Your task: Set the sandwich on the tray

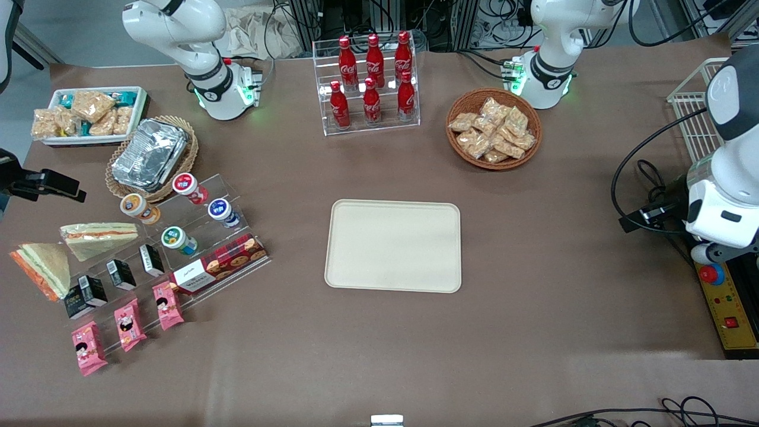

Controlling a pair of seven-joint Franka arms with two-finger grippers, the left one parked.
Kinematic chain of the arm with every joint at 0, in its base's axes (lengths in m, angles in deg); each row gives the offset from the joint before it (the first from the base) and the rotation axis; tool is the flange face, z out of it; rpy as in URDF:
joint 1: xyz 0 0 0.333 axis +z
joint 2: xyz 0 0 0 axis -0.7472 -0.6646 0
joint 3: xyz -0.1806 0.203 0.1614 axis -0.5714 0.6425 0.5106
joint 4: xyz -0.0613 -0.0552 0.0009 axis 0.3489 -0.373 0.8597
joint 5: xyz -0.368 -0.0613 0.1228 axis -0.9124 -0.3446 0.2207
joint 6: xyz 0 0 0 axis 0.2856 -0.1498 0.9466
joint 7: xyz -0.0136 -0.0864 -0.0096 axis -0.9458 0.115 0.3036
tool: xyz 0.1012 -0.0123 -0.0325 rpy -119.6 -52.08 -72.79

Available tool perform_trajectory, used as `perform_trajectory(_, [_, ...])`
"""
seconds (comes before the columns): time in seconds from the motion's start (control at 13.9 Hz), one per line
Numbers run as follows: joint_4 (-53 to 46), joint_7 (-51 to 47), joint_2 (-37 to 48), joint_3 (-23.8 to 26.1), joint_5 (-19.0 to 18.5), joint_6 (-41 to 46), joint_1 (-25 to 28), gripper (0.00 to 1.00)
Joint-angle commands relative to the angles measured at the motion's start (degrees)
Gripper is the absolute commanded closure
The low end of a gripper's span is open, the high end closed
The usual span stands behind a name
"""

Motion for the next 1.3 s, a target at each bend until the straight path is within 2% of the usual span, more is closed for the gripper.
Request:
perform_trajectory(0.0, [-0.6,-0.5,-0.3,0.1,1.0,-0.1,-0.3,0.0])
perform_trajectory(0.51, [-0.7,0.4,-0.4,0.0,1.0,-0.2,-0.4,0.0])
perform_trajectory(1.23, [-0.7,20.3,-0.4,-7.9,1.0,-4.9,-0.8,0.0])
